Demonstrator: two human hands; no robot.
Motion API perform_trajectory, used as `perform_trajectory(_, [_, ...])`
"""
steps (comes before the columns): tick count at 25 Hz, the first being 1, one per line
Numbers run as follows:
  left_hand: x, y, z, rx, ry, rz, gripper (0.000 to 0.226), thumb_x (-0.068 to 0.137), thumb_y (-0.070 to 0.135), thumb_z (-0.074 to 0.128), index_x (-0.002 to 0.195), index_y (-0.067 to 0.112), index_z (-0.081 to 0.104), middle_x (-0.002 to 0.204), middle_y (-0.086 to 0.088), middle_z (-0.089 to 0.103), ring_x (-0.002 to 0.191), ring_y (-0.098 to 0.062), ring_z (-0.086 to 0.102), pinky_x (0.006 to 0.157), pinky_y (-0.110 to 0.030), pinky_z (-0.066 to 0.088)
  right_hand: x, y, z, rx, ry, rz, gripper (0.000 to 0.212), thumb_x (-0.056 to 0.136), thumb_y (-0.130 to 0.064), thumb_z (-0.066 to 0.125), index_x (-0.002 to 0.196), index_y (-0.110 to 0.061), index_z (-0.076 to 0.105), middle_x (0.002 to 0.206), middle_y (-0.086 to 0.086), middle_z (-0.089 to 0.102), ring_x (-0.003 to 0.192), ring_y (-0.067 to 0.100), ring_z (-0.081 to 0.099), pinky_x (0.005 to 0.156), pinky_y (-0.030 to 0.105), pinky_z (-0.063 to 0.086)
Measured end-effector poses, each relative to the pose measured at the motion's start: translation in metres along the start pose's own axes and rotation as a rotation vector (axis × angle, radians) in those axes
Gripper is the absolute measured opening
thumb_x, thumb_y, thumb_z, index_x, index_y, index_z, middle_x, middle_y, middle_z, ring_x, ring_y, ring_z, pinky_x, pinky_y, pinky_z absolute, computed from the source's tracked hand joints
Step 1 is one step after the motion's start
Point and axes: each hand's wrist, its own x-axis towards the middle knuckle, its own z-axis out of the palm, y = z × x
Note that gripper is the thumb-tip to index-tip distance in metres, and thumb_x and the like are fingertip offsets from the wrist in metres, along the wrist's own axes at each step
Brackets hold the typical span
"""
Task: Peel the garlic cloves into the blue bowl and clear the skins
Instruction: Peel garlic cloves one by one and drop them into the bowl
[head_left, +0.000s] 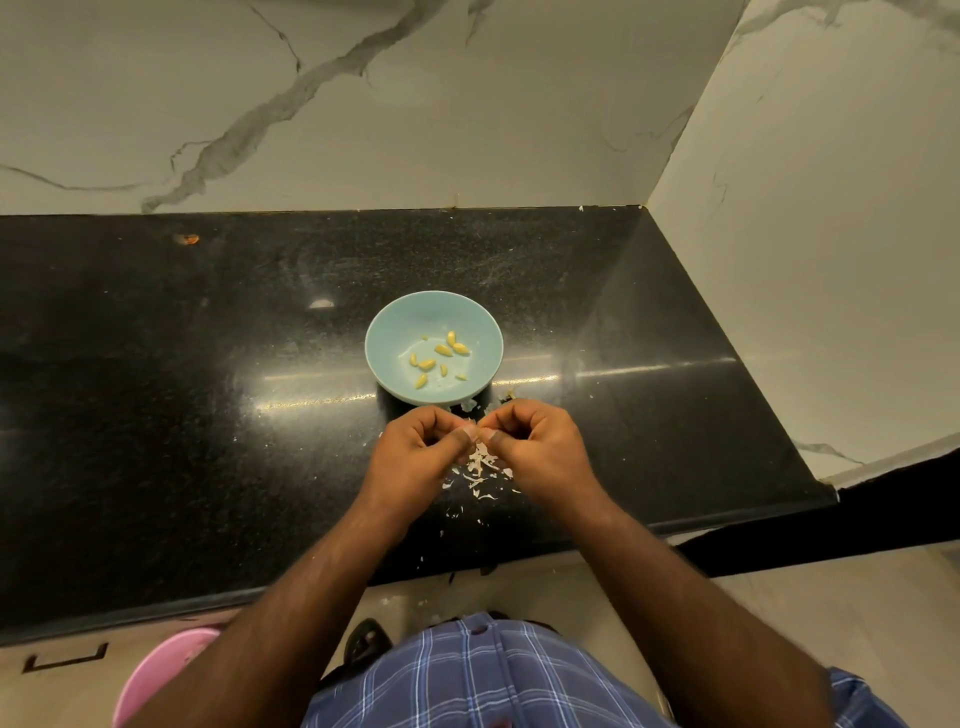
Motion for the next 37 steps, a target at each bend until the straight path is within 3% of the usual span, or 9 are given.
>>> perform_trajectory(3, [-0.001, -0.001, 0.0, -0.093, -0.026, -0.079, 0.006, 0.096, 0.015, 0.067, 0.093, 0.012, 0.072, 0.077, -0.006, 0.072, 0.07, -0.008, 0.065, 0.059, -0.02, 0.046, 0.002, 0.004, 0.0, -0.033, -0.023, -0.024, 0.008, 0.091, -0.01, 0.071, 0.087, -0.017, 0.072, 0.075, 0.0, 0.072, 0.069, 0.012, 0.064, 0.069, 0.038, 0.058])
perform_trajectory(7, [-0.003, 0.005, -0.003, -0.307, -0.049, -0.219, 0.009, 0.099, 0.014, 0.062, 0.105, 0.009, 0.068, 0.089, -0.005, 0.078, 0.078, -0.013, 0.072, 0.06, -0.022, 0.05, 0.006, 0.002, -0.004, 0.191, 0.013, 0.07, 0.011, 0.095, -0.002, 0.063, 0.089, -0.01, 0.069, 0.077, 0.002, 0.067, 0.071, 0.015, 0.062, 0.062, 0.027, 0.054])
perform_trajectory(10, [-0.003, 0.007, -0.004, -0.35, -0.052, -0.266, 0.012, 0.1, 0.012, 0.061, 0.108, 0.01, 0.069, 0.091, -0.007, 0.078, 0.078, -0.013, 0.071, 0.063, -0.021, 0.052, 0.01, 0.004, -0.014, 0.09, 0.044, 0.053, 0.013, 0.099, -0.01, 0.061, 0.093, -0.013, 0.072, 0.083, 0.004, 0.07, 0.074, 0.015, 0.064, 0.067, 0.031, 0.057])
perform_trajectory(14, [-0.002, 0.005, -0.005, -0.388, -0.059, -0.291, 0.015, 0.099, 0.009, 0.062, 0.11, 0.01, 0.073, 0.09, -0.005, 0.075, 0.081, -0.013, 0.07, 0.065, -0.021, 0.053, 0.008, 0.005, -0.022, -0.122, 0.052, -0.062, 0.004, 0.091, -0.02, 0.074, 0.091, -0.02, 0.078, 0.079, -0.004, 0.074, 0.076, 0.01, 0.069, 0.074, 0.032, 0.059])
perform_trajectory(18, [-0.002, 0.005, -0.004, -0.391, -0.057, -0.288, 0.017, 0.097, 0.005, 0.063, 0.109, 0.009, 0.073, 0.093, -0.006, 0.076, 0.08, -0.011, 0.07, 0.066, -0.021, 0.054, 0.008, 0.003, -0.023, -0.116, 0.032, -0.108, 0.017, 0.087, -0.006, 0.076, 0.097, -0.019, 0.079, 0.089, -0.007, 0.077, 0.085, 0.005, 0.072, 0.082, 0.028, 0.06])
perform_trajectory(24, [-0.002, 0.009, -0.001, -0.371, -0.041, -0.211, 0.014, 0.091, 0.003, 0.069, 0.104, 0.005, 0.067, 0.082, -0.008, 0.072, 0.073, -0.013, 0.069, 0.063, -0.023, 0.052, 0.008, -0.002, -0.014, -0.073, -0.054, -0.156, 0.021, 0.084, -0.011, 0.08, 0.103, -0.018, 0.076, 0.092, -0.003, 0.077, 0.089, 0.009, 0.073, 0.083, 0.029, 0.06])
perform_trajectory(31, [0.0, 0.006, -0.005, -0.349, -0.014, -0.063, 0.017, 0.081, -0.003, 0.076, 0.092, 0.007, 0.069, 0.089, -0.014, 0.073, 0.081, -0.017, 0.07, 0.065, -0.022, 0.055, 0.006, -0.015, -0.011, 0.381, -0.053, 0.185, 0.018, 0.081, 0.008, 0.076, 0.089, -0.006, 0.07, 0.07, 0.004, 0.071, 0.063, 0.012, 0.066, 0.06, 0.023, 0.053])
perform_trajectory(35, [-0.002, 0.007, -0.006, -0.288, -0.033, -0.002, 0.018, 0.082, -0.007, 0.075, 0.089, 0.008, 0.069, 0.09, -0.015, 0.073, 0.084, -0.019, 0.07, 0.073, -0.025, 0.058, 0.007, -0.017, -0.014, 0.566, -0.103, 0.395, 0.019, 0.083, 0.013, 0.069, 0.091, -0.005, 0.067, 0.076, 0.009, 0.072, 0.064, 0.017, 0.067, 0.062, 0.026, 0.054])
perform_trajectory(37, [-0.003, 0.008, -0.006, -0.244, -0.021, 0.001, 0.017, 0.082, -0.005, 0.076, 0.089, 0.009, 0.07, 0.087, -0.013, 0.073, 0.08, -0.016, 0.069, 0.071, -0.025, 0.057, 0.006, -0.016, -0.013, 0.556, -0.072, 0.358, 0.019, 0.083, 0.012, 0.069, 0.09, -0.006, 0.068, 0.076, 0.008, 0.071, 0.067, 0.017, 0.066, 0.063, 0.025, 0.053])
